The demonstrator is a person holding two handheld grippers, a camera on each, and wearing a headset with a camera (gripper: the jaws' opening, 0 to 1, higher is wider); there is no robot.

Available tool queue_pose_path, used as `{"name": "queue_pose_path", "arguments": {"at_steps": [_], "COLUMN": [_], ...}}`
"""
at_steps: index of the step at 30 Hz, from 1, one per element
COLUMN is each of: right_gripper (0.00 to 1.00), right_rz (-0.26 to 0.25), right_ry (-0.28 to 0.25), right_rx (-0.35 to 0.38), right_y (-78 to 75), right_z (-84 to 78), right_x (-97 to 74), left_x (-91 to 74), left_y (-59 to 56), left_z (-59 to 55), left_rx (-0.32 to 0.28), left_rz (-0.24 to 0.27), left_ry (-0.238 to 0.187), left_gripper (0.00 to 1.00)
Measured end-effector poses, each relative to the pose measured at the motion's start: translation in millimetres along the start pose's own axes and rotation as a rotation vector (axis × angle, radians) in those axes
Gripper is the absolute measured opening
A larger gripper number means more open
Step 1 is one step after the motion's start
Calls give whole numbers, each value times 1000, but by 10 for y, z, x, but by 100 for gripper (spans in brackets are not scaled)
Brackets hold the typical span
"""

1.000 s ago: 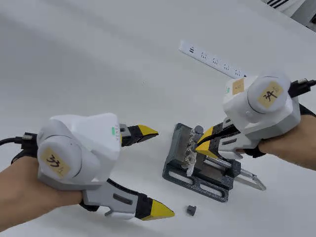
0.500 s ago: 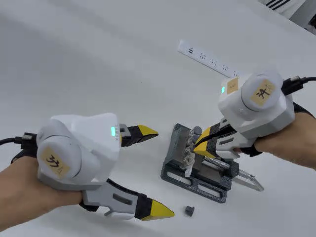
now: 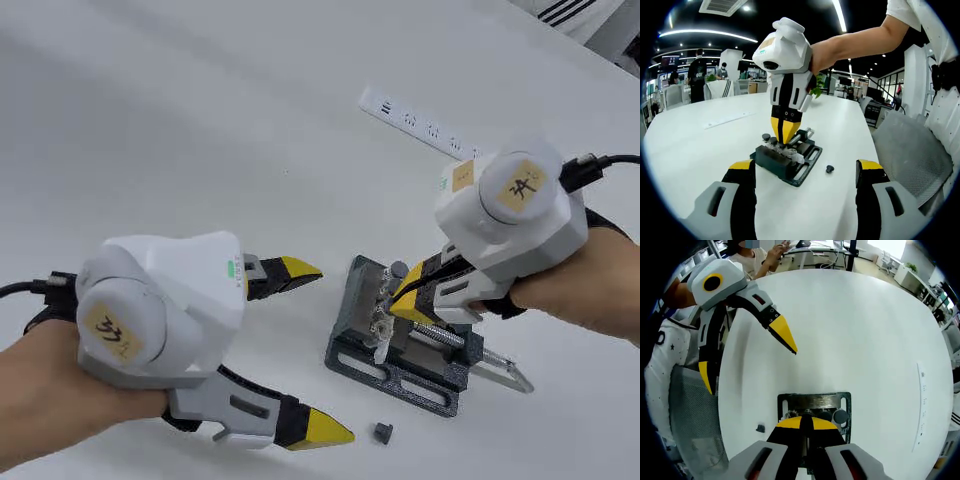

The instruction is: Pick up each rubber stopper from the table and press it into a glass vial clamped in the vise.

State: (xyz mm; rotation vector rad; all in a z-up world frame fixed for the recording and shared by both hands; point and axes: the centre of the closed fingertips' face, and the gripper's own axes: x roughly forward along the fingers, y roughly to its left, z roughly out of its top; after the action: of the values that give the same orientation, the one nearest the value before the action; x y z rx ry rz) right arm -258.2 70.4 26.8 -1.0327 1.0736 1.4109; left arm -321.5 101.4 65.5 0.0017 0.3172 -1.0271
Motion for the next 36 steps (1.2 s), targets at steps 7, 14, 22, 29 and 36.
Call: {"name": "queue_pose_path", "arguments": {"at_steps": [7, 14, 22, 29, 36], "right_gripper": [0, 0, 0, 1, 1], "right_rz": [-1, 3, 2, 7, -14], "right_ry": [6, 13, 20, -5, -50], "right_rx": [-4, -3, -13, 22, 24], "right_y": [-6, -10, -14, -7, -5], "right_z": [-1, 8, 18, 10, 1], "right_x": [0, 11, 14, -1, -8], "left_x": [-2, 7, 4, 18, -14], "left_y": [0, 3, 18, -22, -18], "left_z": [-4, -10, -18, 4, 9], "left_rx": [1, 3, 4, 15, 21], "left_rz": [-1, -6, -4, -15, -9], "left_ry": [-2, -2, -1, 7, 19], "left_gripper": [81, 81, 81, 81, 81]}}
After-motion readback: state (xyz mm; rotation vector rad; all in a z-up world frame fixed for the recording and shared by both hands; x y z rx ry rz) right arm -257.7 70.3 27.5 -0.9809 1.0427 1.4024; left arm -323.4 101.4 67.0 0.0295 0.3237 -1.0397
